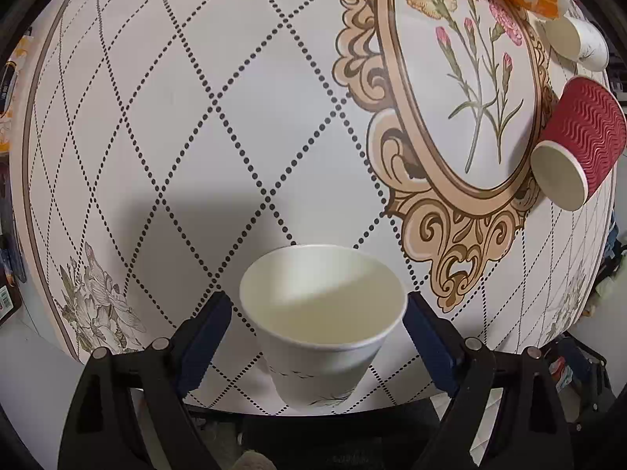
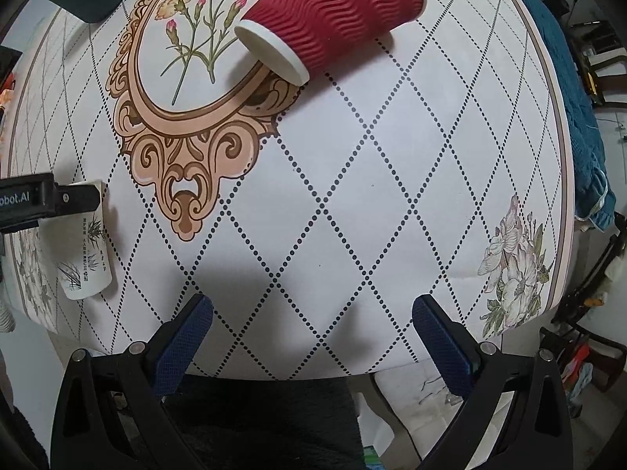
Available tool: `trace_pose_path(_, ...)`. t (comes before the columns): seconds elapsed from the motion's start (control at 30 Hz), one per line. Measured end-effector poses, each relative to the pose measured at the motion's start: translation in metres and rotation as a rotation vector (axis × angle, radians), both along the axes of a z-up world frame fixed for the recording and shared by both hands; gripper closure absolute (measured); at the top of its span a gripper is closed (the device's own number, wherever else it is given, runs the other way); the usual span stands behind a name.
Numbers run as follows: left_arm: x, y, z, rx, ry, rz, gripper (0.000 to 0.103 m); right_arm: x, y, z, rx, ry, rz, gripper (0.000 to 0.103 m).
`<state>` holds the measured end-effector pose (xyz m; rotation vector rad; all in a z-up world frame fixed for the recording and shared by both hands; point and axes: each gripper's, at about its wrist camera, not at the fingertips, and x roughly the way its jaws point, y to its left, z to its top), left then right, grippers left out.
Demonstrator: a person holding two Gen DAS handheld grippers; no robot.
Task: Flip cup upside down
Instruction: 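Lift the white paper cup with the left gripper and carry it toward the right tool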
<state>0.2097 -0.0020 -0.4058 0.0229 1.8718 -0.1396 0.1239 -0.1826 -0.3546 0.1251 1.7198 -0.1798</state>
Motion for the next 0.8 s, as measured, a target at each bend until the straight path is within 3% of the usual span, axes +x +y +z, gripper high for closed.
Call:
trace_pose_path(0.5, -0.002, 0.004, 0.01, 0.016, -0.016, 0.009, 0.014, 0.0, -0.012, 0.001, 0.003, -0.003, -0.004, 0.0)
trace_pose_path(0.63, -0.002, 0.002, 0.046, -0.004, -0.068, 0.012, 0.014, -0.001, -0.013, 0.005, 0.011, -0.009, -0.007, 0.0)
trace_pose_path(0.8, -0.011, 0.004, 0.127, -0.056, -0.226, 0.022, 0.014, -0.004, -0.011, 0.027, 0.052, -0.043, -0.012, 0.0)
